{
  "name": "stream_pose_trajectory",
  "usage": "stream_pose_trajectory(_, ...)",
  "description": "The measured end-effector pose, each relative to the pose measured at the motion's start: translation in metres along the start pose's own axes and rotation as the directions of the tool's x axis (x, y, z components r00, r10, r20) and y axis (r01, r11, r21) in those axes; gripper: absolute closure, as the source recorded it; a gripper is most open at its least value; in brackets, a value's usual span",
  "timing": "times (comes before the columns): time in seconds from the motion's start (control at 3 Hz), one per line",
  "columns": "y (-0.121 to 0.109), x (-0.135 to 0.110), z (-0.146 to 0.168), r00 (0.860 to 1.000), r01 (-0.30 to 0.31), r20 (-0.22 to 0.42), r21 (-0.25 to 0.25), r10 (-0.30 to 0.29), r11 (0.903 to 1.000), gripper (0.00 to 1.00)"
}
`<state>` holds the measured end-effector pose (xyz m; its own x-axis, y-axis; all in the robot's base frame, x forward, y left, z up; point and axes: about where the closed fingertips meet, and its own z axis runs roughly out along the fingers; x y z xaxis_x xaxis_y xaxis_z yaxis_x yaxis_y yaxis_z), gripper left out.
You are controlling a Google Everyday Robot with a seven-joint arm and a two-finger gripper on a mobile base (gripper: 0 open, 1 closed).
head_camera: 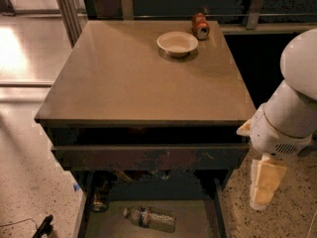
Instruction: Pick water bottle from middle drawer and place on counter
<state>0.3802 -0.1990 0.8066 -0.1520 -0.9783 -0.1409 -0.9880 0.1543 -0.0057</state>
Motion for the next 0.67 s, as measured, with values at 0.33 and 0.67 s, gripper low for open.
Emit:
stream_pose_trajectory(0.33,0.0162,-0.0056,0.0254,0.999,0.032,-0.001,-0.053,-0.032,0.9981,0.0)
stream_pose_trajectory(0.67,0.0162,-0.0057,0.0254,0.999,0.032,-0.001,-0.053,-0.032,0.9981,0.0)
